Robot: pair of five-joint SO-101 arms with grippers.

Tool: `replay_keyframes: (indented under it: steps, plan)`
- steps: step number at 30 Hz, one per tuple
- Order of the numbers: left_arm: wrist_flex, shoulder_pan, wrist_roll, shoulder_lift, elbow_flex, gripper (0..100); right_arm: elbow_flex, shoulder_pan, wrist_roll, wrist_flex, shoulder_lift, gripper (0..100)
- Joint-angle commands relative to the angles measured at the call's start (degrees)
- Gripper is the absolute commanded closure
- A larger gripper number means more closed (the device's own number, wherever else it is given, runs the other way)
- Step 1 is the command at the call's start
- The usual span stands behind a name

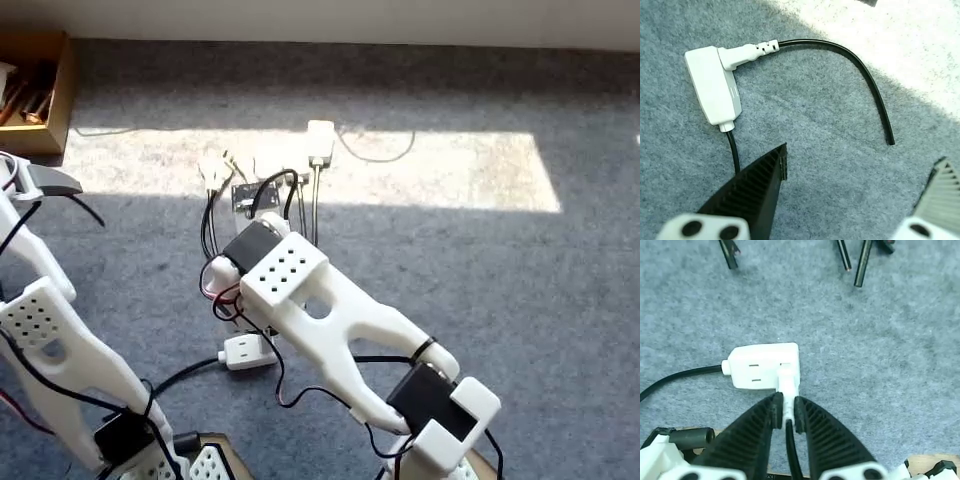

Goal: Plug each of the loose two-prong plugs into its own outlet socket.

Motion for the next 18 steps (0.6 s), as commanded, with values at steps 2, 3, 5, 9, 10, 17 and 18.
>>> replay_keyframes:
  steps: [2, 3, 5, 9, 10, 17, 18]
  plan:
    - [-0.6, -0.5, -0.4, -0.7, -2.3, 58, -2.3, 0.6, 0.8, -0.4, -0.3, 99.2]
    - [-0.6, -0.5, -0.4, -0.7, -2.3, 58, -1.9, 0.7, 0.9, -0.4, -0.2, 99.2]
    - [-0.6, -0.5, -0.4, -0.7, -2.3, 58, 0.9, 0.7, 0.9, -1.6, -0.2, 99.2]
    - [-0.3, -0.5, -0.4, -0.7, -2.3, 58, 9.3, 0.7, 0.9, -9.6, -0.2, 99.2]
    - [-0.2, -0.5, -0.4, -0.7, -2.3, 58, 11.5, 0.7, 0.9, -11.6, -0.2, 99.2]
    - [-0.1, -0.3, -2.6, -0.8, -2.3, 58, 19.9, 0.7, 0.9, -16.7, -0.2, 99.2]
    - [0.0, -0.2, -2.6, -0.9, -2.3, 58, 20.0, 0.7, 0.9, -16.7, -0.2, 99.2]
